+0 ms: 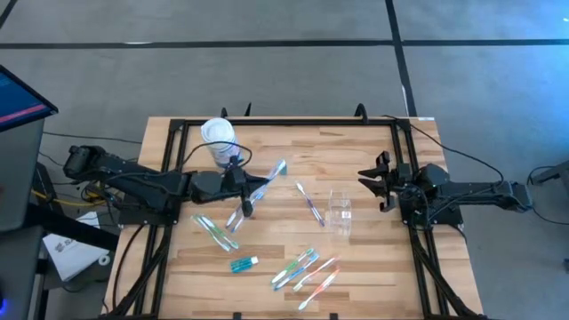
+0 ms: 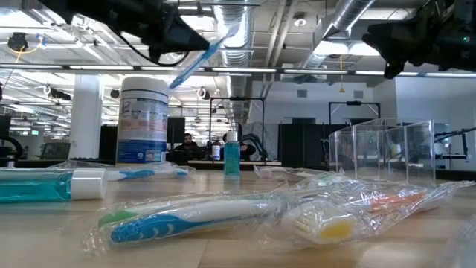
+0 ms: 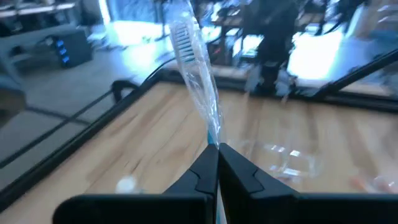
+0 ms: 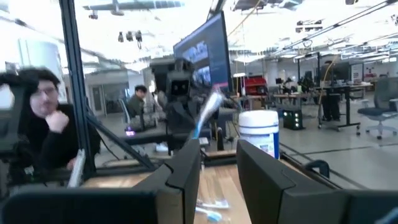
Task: Pick & Place toothbrushing station
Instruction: Put the blue toothbrush into the transparent organizer
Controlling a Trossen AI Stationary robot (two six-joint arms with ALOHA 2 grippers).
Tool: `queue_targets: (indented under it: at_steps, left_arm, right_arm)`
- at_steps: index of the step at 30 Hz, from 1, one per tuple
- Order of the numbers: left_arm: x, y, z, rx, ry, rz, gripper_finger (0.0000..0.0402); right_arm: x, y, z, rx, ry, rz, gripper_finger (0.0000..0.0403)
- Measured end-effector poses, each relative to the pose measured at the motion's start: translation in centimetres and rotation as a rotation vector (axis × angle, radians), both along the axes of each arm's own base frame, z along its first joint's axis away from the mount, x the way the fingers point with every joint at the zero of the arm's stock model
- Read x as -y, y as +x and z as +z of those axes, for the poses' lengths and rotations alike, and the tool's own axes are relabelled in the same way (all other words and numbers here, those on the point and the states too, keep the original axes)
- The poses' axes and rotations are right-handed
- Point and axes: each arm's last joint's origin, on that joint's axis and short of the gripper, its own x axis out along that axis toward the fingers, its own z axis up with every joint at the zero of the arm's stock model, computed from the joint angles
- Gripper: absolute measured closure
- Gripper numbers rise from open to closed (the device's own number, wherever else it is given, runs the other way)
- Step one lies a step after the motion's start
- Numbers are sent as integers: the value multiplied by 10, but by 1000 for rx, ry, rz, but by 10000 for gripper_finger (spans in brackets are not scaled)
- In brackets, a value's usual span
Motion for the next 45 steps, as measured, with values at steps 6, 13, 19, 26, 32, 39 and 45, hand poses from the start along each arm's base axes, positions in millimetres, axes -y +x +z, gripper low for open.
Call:
queue_targets:
  at_steps: [6, 13, 19, 26, 32, 39, 45]
  left_arm:
    - [-11, 12, -1, 67, 27, -55, 401]
    - [-14, 22, -4, 119, 51, -91, 401]
    - [-13, 26, -2, 172, 78, -137, 401]
    - [-12, 26, 2, 210, 95, -171, 401]
    - [-12, 28, 0, 212, 96, -186, 401]
    - [-12, 30, -2, 213, 96, -185, 401]
    - [-12, 30, -1, 214, 110, -186, 401]
  right_arm:
    - [2, 20, 11, -77, 5, -2, 305]
    - [8, 49, 22, -108, -51, -36, 305]
    - [14, 67, 20, -93, -19, -54, 305]
    - [18, 99, 26, -125, -35, -51, 305]
    - [20, 125, 32, -123, -70, 27, 305]
    - [24, 150, 35, -136, -62, 50, 274]
    - [24, 171, 41, -131, -73, 104, 212]
